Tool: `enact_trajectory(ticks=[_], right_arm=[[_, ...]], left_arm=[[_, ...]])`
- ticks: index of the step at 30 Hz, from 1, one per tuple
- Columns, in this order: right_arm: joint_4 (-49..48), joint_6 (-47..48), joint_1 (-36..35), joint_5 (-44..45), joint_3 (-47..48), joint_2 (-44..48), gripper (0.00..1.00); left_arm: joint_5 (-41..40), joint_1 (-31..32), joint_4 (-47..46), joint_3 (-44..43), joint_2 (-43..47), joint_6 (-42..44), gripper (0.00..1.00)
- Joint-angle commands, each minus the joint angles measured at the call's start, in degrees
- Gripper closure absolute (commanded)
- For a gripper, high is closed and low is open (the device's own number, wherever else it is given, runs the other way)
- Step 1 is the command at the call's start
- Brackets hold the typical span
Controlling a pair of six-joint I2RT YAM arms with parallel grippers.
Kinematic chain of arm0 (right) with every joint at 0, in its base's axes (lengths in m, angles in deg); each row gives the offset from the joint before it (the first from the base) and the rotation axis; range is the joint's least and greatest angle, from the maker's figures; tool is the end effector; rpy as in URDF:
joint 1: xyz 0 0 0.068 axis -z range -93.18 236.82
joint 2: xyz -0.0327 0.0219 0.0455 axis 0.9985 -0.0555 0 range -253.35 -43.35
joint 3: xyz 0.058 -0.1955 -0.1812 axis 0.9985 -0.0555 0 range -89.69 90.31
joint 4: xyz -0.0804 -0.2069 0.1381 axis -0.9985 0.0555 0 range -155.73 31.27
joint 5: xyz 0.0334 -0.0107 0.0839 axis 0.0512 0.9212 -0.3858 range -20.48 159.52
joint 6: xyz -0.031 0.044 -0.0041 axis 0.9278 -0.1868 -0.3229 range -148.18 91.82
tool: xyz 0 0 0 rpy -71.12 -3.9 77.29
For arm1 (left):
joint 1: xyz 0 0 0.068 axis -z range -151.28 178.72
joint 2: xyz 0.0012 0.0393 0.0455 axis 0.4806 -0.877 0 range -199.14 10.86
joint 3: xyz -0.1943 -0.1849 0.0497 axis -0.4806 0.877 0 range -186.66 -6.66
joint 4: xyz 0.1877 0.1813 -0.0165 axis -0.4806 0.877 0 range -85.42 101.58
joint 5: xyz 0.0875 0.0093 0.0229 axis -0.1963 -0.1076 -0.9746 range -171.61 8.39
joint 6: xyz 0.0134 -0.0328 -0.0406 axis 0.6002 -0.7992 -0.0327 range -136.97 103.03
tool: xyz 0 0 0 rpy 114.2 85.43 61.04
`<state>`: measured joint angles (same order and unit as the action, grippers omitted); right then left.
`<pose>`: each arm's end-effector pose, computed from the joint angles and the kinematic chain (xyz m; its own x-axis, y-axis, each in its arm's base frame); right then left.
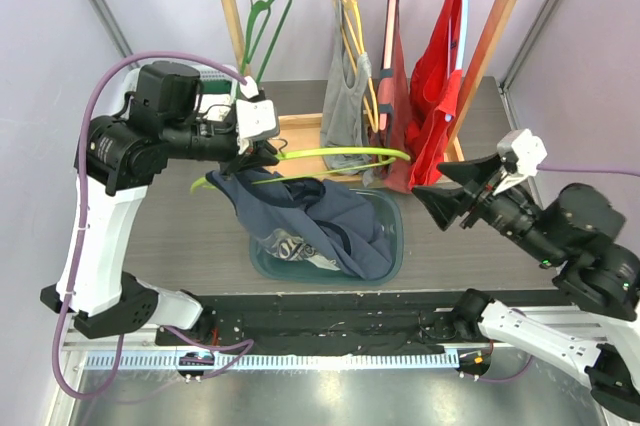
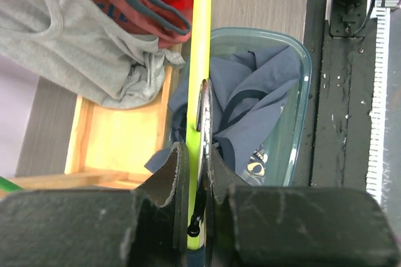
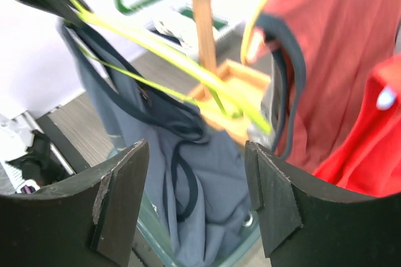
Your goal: Remove the tank top from the hanger
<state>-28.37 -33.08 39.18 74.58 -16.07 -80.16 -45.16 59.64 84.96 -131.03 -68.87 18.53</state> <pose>0.0552 0.0558 0.4654 -0.0642 0.0559 -0.9964 -0.6735 0.7343 0.0847 0.1507 -0.1149 0.5282 0.0723 0.5012 -0.8623 0.9642 0.1859 0.1889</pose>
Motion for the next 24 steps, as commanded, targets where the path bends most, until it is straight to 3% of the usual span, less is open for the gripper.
enact_trajectory(ticks=[1,11,19,22,23,24], right_arm=[[0.9,7.4,-0.1,-8.6,5.8,-4.8,0.29],[-1.5,13.9,-0.1,-22.0,10.9,-16.5,0.26],[-1.5,14.3,-0.1,-24.3,11.2,-18.9,0.3],[-0.9,14.3,-0.1,-25.1,11.0,-19.5,0.41],[-0.2,14.3,-0.1,-25.3,11.1,-19.6,0.56],[0.1,14.3,-0.1,-25.4,11.2,-20.0,0.65]], left_arm=[[4.9,1.1,7.9,-1.5,0.2,6.6,1.0],[9.0,4.2,14.8,0.4,0.4,12.0,1.0],[8.6,5.2,14.9,0.6,0.8,10.5,1.0],[8.5,5.4,14.8,0.3,0.8,10.0,1.0],[8.5,5.4,14.8,0.1,0.7,9.9,1.0],[8.4,5.4,14.9,0.0,0.6,9.8,1.0]])
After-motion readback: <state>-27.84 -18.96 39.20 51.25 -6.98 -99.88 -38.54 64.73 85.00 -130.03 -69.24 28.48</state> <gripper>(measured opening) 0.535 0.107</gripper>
